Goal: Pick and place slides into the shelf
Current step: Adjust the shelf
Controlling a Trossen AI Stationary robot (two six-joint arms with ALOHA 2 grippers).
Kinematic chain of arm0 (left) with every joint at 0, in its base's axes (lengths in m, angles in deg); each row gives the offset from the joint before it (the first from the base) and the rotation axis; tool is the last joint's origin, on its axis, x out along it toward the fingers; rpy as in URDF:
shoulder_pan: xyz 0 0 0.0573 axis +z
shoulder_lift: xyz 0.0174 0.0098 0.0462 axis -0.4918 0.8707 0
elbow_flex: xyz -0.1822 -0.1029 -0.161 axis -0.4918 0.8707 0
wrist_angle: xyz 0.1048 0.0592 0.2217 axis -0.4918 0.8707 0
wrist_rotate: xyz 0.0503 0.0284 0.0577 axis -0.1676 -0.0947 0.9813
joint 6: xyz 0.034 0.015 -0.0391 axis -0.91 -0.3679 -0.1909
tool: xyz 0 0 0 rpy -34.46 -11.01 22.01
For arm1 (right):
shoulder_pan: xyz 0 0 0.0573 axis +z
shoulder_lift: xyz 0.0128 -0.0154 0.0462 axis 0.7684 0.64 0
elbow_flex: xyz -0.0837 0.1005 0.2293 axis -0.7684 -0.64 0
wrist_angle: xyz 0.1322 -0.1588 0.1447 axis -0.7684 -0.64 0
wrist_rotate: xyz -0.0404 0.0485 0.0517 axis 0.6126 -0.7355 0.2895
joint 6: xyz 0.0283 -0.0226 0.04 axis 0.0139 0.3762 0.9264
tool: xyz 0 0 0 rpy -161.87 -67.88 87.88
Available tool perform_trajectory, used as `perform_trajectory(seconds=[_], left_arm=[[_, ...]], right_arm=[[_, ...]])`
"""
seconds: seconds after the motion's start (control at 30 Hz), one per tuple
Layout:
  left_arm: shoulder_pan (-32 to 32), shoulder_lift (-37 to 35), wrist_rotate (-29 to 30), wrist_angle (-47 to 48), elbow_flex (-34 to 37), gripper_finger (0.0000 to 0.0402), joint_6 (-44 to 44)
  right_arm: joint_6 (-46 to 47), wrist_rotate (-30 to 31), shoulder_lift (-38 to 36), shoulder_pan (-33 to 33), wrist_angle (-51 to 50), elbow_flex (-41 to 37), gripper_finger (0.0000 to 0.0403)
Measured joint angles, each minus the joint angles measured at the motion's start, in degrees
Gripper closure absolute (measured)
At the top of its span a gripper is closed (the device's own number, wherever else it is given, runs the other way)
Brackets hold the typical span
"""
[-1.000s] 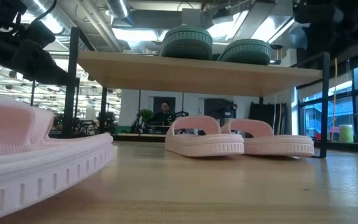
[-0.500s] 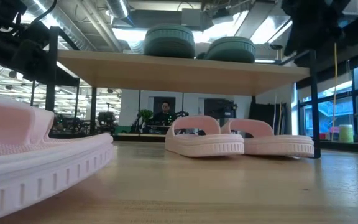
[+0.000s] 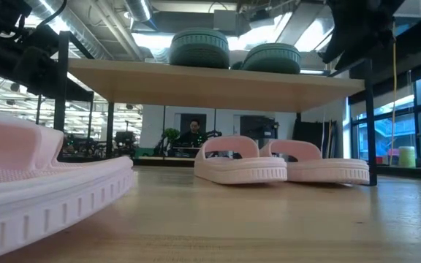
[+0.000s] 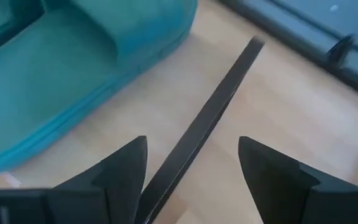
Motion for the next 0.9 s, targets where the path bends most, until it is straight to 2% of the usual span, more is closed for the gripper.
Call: perform_trajectory(seconds=[0.07,0.33,0.63,0.9], left_arm=[[0.0,0.0,0.0,0.0,0.0,0.0274,0.0],[0.0,0.0,-0.1,0.0,0.0,0.0274,0.0],[0.0,0.0,-0.2,0.1,0.0,0.0274,0.0],[0.0,0.0,-0.2,0.2,0.0,0.0274,0.0]], right_arm=[[0.2,1.8,0.0,0.0,-0.4,0.3,0.0150],[2.2,1.8,0.5,-2.0,-7.0,0.6,0.0150],[3.0,-4.2,5.4,-3.4,-9.1,0.7,0.0150],[3.3,-7.3,9.2,-3.7,-7.0,0.7,0.0150]])
